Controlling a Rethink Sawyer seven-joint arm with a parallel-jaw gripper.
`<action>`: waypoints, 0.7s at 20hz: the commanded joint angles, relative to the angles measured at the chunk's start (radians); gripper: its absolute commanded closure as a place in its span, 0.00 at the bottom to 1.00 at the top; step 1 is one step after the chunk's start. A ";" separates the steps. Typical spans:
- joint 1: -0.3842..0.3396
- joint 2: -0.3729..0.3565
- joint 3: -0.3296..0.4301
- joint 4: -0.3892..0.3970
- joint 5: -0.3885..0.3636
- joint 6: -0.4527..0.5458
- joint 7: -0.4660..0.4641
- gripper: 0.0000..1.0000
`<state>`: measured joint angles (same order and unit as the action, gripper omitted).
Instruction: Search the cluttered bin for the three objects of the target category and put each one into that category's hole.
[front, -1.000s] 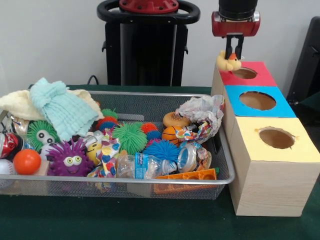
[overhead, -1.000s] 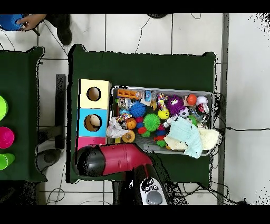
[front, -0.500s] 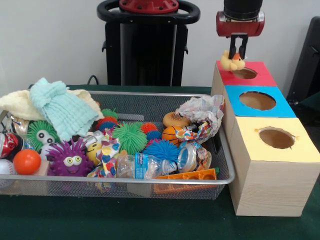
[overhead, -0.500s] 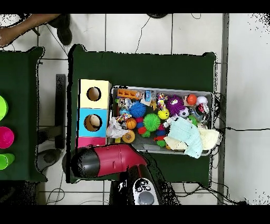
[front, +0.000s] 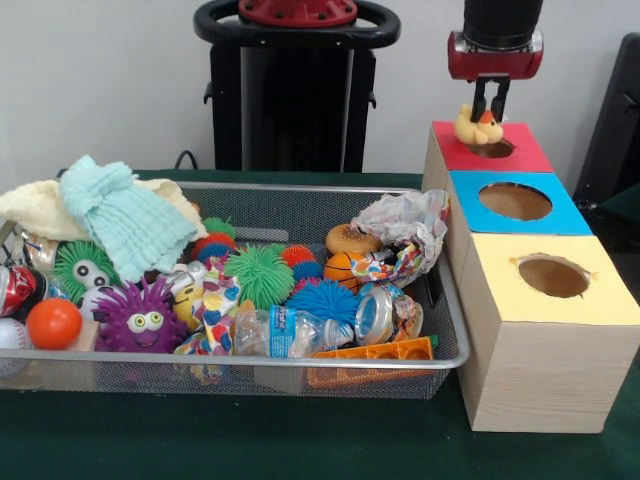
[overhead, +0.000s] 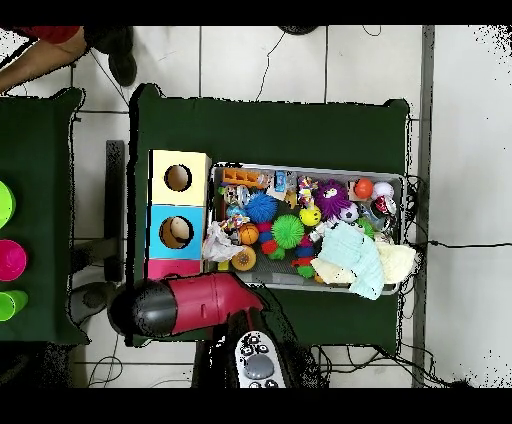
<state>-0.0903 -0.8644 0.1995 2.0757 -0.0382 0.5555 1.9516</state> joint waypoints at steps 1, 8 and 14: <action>0.016 0.027 -0.015 -0.049 0.066 -0.046 0.203 1.00; 0.029 0.023 -0.027 -0.033 0.078 -0.057 0.187 1.00; 0.027 0.025 -0.038 -0.028 0.074 -0.092 0.181 1.00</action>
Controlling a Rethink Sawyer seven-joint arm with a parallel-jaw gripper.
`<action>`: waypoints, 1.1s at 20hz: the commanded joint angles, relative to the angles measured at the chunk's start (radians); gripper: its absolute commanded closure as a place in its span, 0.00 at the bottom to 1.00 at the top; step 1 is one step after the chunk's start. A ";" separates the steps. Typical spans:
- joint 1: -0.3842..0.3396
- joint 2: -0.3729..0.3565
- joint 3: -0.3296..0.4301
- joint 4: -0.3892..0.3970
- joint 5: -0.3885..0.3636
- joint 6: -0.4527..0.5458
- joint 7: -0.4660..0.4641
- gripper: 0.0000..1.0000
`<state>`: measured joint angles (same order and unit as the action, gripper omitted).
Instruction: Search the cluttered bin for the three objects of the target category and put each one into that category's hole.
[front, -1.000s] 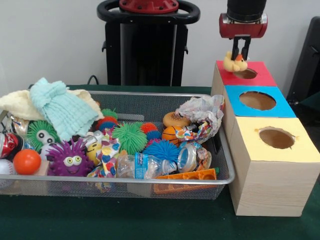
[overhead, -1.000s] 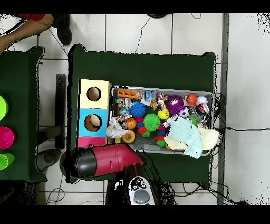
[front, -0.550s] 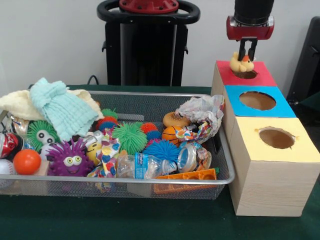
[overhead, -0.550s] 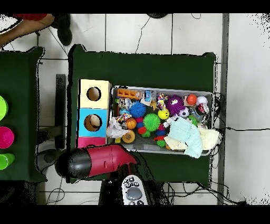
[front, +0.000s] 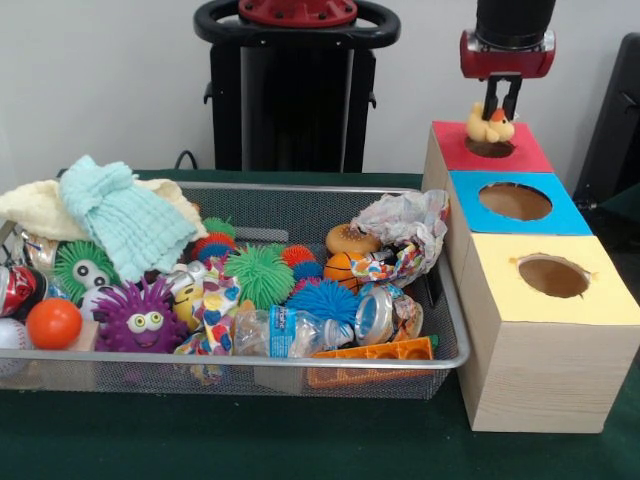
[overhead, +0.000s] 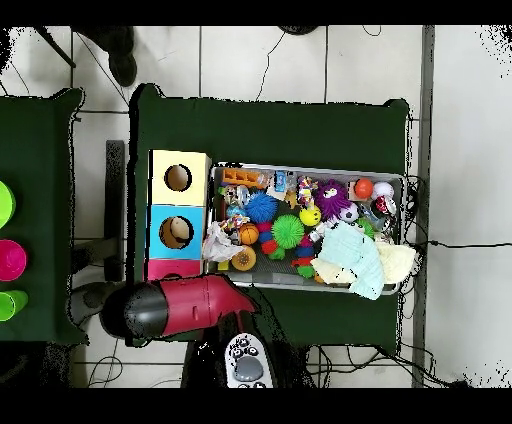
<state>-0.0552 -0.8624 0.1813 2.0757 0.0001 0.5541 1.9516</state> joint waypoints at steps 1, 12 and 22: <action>-0.010 0.027 -0.023 -0.032 0.031 -0.106 0.180 1.00; -0.020 0.056 -0.052 -0.074 0.009 -0.149 0.151 1.00; -0.046 0.076 -0.036 -0.091 0.013 -0.145 0.119 1.00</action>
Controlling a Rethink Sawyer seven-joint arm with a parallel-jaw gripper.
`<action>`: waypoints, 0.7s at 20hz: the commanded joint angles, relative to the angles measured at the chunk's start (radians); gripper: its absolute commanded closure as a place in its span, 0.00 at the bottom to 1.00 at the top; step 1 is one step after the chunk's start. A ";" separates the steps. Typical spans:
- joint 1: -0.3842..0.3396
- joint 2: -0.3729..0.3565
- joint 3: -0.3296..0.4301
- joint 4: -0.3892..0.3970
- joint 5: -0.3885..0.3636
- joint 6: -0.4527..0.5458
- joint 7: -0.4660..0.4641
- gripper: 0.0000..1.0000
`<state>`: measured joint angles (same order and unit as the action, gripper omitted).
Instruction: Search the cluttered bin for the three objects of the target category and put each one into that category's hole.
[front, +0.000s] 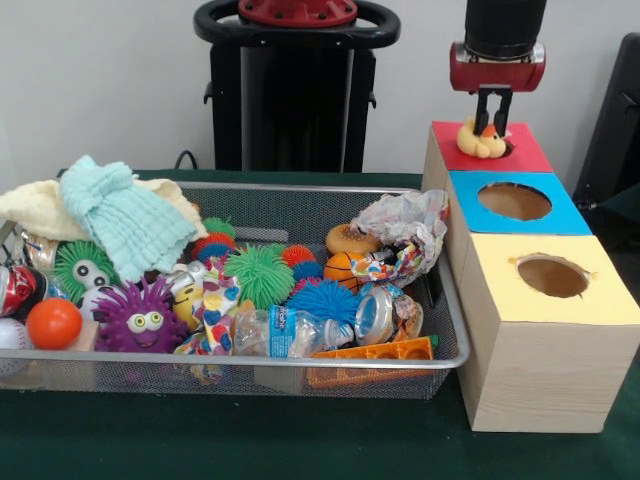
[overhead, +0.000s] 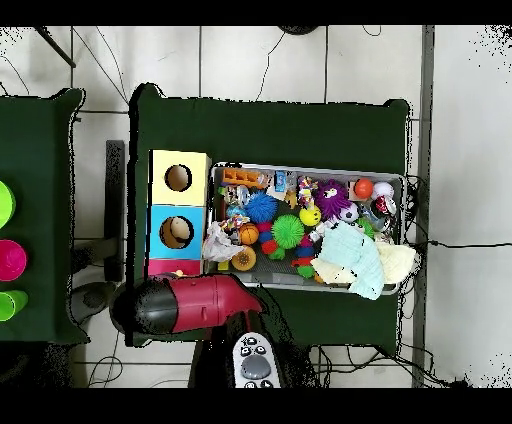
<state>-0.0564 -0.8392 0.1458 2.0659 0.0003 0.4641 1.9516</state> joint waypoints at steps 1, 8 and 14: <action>-0.042 0.053 0.001 -0.077 0.015 -0.056 0.122 1.00; -0.053 0.060 0.008 -0.067 0.015 -0.061 0.115 1.00; -0.087 0.090 0.021 -0.094 0.021 -0.031 0.091 1.00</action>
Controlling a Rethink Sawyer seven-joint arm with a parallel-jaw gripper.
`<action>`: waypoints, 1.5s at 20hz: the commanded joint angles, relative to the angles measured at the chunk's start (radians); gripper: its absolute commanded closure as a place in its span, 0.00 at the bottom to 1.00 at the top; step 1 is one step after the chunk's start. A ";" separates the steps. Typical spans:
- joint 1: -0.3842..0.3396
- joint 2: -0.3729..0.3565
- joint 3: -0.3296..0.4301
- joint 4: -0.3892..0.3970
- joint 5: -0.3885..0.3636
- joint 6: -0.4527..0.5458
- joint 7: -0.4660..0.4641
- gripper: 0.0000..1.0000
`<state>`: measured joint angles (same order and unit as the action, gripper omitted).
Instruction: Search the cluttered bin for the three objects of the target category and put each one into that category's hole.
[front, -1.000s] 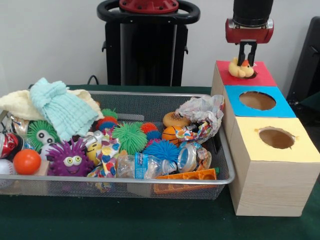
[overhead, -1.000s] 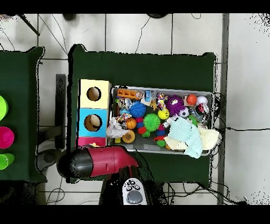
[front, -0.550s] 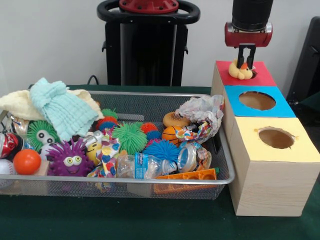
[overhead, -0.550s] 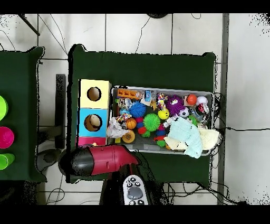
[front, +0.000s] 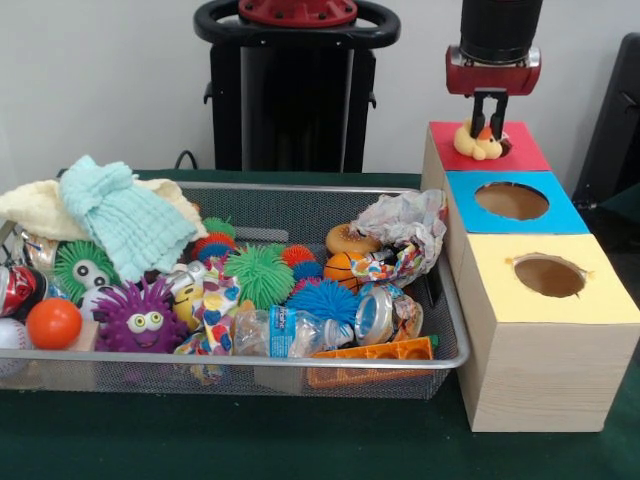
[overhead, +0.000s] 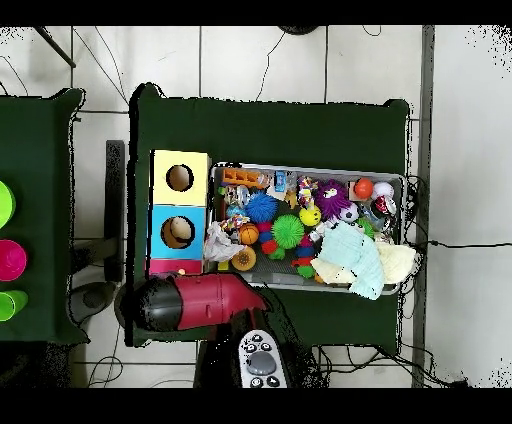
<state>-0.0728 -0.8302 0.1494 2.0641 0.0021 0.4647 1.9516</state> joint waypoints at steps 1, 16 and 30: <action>-0.078 0.092 0.019 -0.104 0.018 -0.027 0.085 1.00; -0.287 0.133 0.100 -0.053 -0.030 -0.049 0.012 1.00; -0.414 0.157 0.091 -0.006 -0.174 -0.123 0.016 1.00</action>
<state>-0.3626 -0.7498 0.3936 2.0850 0.0033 0.5536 1.9516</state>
